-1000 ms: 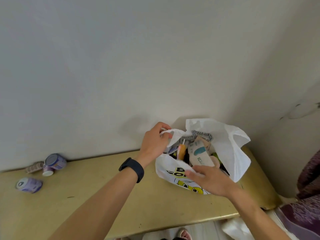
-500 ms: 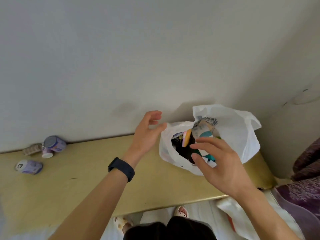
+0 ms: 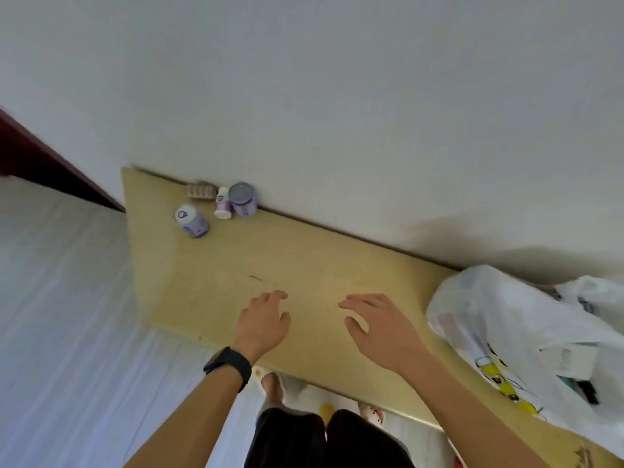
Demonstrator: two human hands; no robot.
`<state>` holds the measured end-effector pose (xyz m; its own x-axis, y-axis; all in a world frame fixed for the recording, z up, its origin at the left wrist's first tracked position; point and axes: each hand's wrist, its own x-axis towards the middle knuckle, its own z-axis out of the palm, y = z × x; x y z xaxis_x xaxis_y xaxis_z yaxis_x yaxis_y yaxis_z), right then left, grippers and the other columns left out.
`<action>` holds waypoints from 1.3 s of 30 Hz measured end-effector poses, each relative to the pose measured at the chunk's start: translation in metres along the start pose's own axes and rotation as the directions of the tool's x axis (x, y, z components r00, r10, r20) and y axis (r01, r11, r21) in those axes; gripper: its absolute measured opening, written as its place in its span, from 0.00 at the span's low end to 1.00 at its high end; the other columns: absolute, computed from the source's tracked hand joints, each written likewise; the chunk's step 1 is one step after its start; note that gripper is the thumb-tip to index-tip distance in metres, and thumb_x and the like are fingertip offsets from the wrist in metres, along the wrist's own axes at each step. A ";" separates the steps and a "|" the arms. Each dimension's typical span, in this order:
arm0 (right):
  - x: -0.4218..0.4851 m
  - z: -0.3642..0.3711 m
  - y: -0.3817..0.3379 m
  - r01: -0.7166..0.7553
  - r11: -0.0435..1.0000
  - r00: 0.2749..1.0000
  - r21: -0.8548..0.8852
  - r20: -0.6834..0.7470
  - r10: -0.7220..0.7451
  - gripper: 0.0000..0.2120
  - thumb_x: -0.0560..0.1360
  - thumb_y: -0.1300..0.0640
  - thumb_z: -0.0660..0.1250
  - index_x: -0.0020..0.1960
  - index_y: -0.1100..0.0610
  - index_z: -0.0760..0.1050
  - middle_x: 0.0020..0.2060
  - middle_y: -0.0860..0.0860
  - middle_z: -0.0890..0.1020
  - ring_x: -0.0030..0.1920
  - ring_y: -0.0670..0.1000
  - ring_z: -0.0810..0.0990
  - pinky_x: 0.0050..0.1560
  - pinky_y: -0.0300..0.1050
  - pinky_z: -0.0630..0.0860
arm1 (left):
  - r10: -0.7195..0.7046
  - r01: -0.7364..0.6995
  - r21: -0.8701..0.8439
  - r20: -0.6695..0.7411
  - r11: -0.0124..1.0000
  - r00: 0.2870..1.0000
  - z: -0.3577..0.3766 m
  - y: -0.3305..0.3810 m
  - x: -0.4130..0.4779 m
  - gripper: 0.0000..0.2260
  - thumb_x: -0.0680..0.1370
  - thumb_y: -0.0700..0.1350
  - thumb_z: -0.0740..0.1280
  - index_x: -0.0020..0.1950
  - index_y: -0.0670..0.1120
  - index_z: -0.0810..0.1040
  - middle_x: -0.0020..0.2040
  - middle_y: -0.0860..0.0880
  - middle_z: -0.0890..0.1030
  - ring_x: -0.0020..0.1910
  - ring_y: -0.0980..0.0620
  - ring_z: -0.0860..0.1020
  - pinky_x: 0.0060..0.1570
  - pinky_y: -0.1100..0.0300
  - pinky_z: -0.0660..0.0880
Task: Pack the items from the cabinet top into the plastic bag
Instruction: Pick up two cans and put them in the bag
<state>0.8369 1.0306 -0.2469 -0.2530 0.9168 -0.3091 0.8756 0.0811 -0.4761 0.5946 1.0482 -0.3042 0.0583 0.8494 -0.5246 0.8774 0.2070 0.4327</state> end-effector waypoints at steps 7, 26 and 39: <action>0.121 0.071 -0.079 0.111 0.980 0.943 -0.166 0.328 -0.051 0.18 0.81 0.50 0.57 0.71 0.44 0.70 0.70 0.42 0.72 0.72 0.48 0.64 0.71 0.43 0.64 | -0.193 0.193 0.024 0.018 0.981 0.981 -0.038 -0.120 0.026 0.22 0.80 0.49 0.58 0.75 0.52 0.65 0.73 0.48 0.68 0.71 0.46 0.66 0.68 0.49 0.66; 0.376 0.086 -0.184 0.076 0.830 0.996 -0.553 0.088 -0.033 0.26 0.74 0.54 0.68 0.70 0.51 0.67 0.68 0.56 0.64 0.65 0.65 0.63 0.53 0.54 0.76 | -0.359 0.341 0.122 0.184 0.932 0.915 -0.067 -0.235 0.070 0.41 0.77 0.51 0.64 0.79 0.60 0.37 0.80 0.53 0.35 0.79 0.42 0.40 0.73 0.33 0.48; 0.245 0.108 -0.125 -0.426 0.905 0.891 -0.006 0.170 0.421 0.24 0.69 0.46 0.73 0.61 0.49 0.68 0.53 0.54 0.74 0.44 0.59 0.80 0.43 0.48 0.77 | -0.246 0.226 -0.113 -0.220 0.968 0.944 -0.148 -0.187 0.159 0.42 0.74 0.52 0.70 0.79 0.58 0.46 0.79 0.47 0.50 0.68 0.38 0.68 0.61 0.43 0.71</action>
<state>0.6209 1.2024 -0.3520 0.0728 0.7844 -0.6159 0.9025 -0.3147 -0.2941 0.3691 1.2169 -0.3598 -0.2659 0.8577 -0.4401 0.8083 0.4471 0.3830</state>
